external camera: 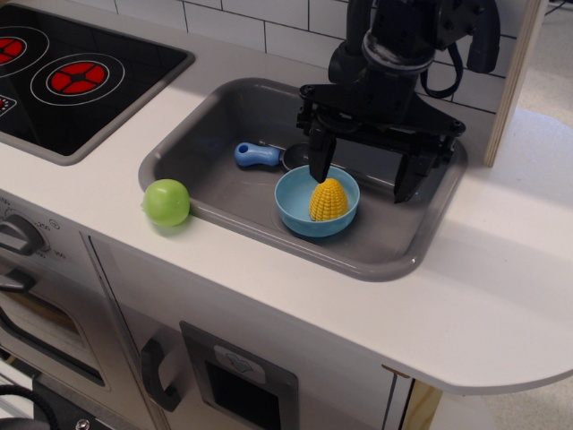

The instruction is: Take corn out of bowl sink

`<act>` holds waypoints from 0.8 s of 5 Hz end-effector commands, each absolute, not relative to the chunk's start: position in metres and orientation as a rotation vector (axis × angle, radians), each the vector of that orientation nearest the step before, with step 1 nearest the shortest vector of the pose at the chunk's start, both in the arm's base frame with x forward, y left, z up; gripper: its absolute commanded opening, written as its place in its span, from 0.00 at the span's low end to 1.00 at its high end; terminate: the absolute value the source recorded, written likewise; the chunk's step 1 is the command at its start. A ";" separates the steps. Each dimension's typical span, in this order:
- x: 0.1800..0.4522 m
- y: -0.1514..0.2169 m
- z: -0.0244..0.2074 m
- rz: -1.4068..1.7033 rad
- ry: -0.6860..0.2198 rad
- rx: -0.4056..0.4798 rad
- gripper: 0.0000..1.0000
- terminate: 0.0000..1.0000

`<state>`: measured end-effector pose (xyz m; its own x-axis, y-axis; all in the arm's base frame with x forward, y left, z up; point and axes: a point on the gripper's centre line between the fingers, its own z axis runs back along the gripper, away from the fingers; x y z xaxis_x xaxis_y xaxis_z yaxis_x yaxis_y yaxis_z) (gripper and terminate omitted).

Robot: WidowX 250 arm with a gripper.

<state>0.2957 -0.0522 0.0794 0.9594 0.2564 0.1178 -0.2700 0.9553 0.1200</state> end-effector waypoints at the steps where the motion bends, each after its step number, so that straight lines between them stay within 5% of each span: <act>1: 0.296 -0.052 0.079 0.268 -0.102 0.136 1.00 0.00; 4: 0.335 0.010 0.068 0.516 -0.180 0.090 1.00 0.00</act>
